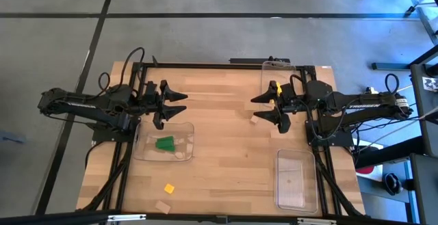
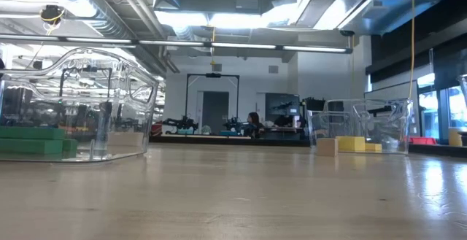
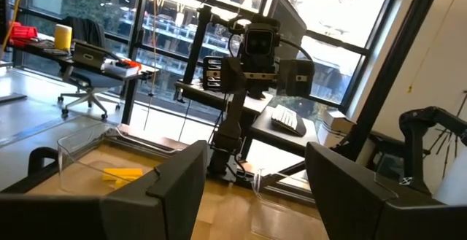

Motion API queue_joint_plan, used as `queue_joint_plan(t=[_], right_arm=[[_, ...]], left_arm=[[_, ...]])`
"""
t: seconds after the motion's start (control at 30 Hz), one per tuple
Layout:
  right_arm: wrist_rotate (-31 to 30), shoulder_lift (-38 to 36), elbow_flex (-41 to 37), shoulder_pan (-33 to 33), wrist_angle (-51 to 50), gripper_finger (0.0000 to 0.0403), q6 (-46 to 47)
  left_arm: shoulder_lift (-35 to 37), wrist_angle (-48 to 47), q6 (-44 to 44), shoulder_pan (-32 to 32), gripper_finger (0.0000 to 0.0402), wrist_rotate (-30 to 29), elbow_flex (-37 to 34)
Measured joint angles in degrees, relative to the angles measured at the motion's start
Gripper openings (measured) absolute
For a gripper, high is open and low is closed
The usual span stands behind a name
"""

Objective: Sort & place blocks by color
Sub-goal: Put the yellow block into the top right transparent bin

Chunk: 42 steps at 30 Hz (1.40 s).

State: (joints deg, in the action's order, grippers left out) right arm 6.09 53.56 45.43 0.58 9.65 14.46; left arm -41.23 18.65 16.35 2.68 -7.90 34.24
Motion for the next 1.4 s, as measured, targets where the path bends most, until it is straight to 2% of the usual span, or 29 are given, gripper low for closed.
queue_joint_plan(t=[0.27, 0.4, 0.53, 0.77, 0.9, 1.07, 1.23, 1.4], right_arm=[[0.0, 0.0, 0.0, 0.0, 0.0, 0.0261, 0.0], [0.0, 0.0, 0.0, 0.0, -0.02, 0.0261, 0.02], [0.0, 0.0, 0.0, 0.0, -0.02, 0.0261, 0.02], [0.0, 0.0, 0.0, 0.0, -0.19, 0.0261, 0.02], [0.0, 0.0, 0.0, 0.0, -0.58, 0.0261, 0.02], [0.0, 0.0, 0.0, 0.0, -1.74, 0.0261, 0.02], [0.0, 0.0, 0.0, 0.0, -2.4, 0.0261, 0.02], [-0.02, 0.0, 0.0, 0.0, -2.36, 0.0261, 0.02]], left_arm=[[0.0, 0.0, 0.84, 0.07, 0.0224, 1.48, 0.0], [-0.81, -0.22, 2.61, 2.49, 0.0224, 1.51, 0.28], [-4.02, -11.08, 2.6, 7.16, 0.0224, 0.61, 5.13], [-17.27, -39.98, 1.0, 18.34, 0.0224, 0.06, 20.69], [-25.71, -51.81, -1.49, 25.97, 0.0224, 1.29, 26.98], [-33.91, -53.57, -1.52, 35.17, 0.0224, 1.27, 28.83], [-42.03, -54.01, -0.96, 43.31, 0.0224, -1.98, 28.83], [-50.07, -53.81, 6.5, 47.6, 0.0224, -2.02, 28.83]])
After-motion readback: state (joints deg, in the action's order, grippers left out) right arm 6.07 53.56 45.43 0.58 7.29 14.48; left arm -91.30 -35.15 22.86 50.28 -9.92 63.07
